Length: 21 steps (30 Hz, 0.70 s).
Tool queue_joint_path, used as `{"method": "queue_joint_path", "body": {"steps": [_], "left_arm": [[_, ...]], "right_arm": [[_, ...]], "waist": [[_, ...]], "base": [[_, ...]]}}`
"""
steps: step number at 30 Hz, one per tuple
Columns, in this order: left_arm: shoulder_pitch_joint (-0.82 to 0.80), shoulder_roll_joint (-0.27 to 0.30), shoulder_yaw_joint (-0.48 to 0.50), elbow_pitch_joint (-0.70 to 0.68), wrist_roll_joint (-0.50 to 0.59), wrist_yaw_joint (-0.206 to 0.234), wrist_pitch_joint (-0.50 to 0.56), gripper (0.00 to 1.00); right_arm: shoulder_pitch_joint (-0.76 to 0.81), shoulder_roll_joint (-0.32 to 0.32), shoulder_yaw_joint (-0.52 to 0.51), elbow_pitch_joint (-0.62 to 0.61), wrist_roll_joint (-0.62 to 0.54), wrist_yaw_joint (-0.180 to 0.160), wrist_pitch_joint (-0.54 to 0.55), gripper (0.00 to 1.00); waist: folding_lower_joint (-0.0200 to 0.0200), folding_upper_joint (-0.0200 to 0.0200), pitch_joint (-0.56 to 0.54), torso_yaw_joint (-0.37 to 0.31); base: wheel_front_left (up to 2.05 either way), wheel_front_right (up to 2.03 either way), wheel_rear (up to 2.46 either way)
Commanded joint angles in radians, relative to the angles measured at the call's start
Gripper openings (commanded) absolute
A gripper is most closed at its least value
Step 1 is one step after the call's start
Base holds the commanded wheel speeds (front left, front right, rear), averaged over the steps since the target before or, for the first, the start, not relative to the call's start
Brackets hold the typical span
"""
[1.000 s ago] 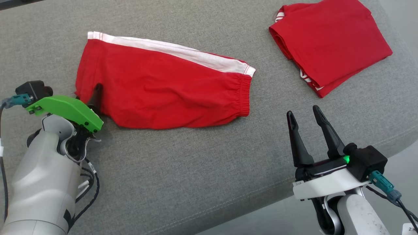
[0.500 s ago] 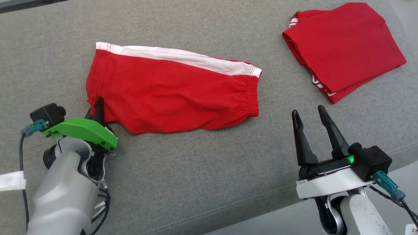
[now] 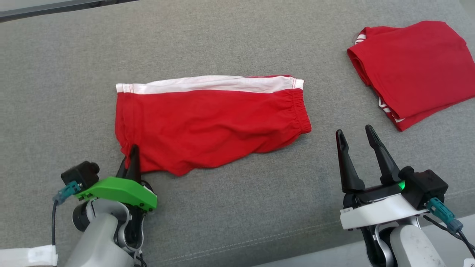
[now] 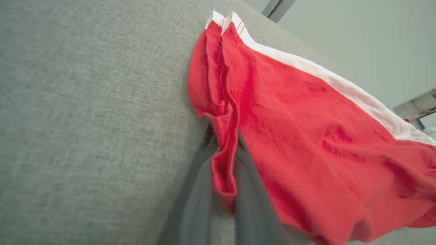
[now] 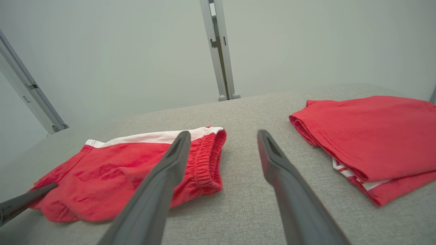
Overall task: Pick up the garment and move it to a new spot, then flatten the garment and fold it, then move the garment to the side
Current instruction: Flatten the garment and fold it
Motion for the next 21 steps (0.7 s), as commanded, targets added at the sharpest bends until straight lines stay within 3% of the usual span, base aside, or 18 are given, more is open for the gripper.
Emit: {"method": "queue_joint_path", "body": {"steps": [1,9,10,11,16,21], "left_arm": [[0.05,0.0,0.006,-0.04,0.01,0.023,-0.003,0.0],[0.163,0.007,0.019,-0.172,-0.021,0.084,0.036,0.0],[0.17,0.011,0.016,-0.189,-0.02,0.086,0.046,0.26],[0.174,0.018,0.019,-0.205,-0.019,0.094,0.044,1.0],[0.211,0.055,0.009,-0.261,0.02,0.125,0.043,1.0],[0.233,0.111,0.003,-0.346,0.154,0.211,0.005,1.0]], "right_arm": [[0.007,-0.006,0.0,0.003,0.003,0.0,-0.004,1.0],[0.006,-0.01,0.011,0.016,0.009,0.0,-0.004,1.0],[0.007,-0.011,0.007,0.016,0.012,0.0,-0.004,1.0],[0.01,-0.01,0.003,0.017,0.014,0.0,-0.004,1.0],[0.025,-0.013,0.004,0.03,0.021,0.0,-0.004,1.0],[0.031,-0.018,-0.011,0.044,0.018,0.0,-0.004,1.0]], "waist": [[0.0,-0.0001,-0.015,0.02],[0.0,-0.0001,-0.039,0.027],[0.0,-0.0001,-0.041,0.03],[0.0,-0.0001,-0.043,0.033],[0.0,-0.0001,-0.061,0.03],[0.0,-0.0001,-0.093,0.029]], "base": [[0.0,0.0,0.0],[0.0,0.0,0.0],[0.0,0.0,0.0],[0.0,0.0,0.0],[0.0,0.0,0.0],[0.0,0.0,0.0]]}}
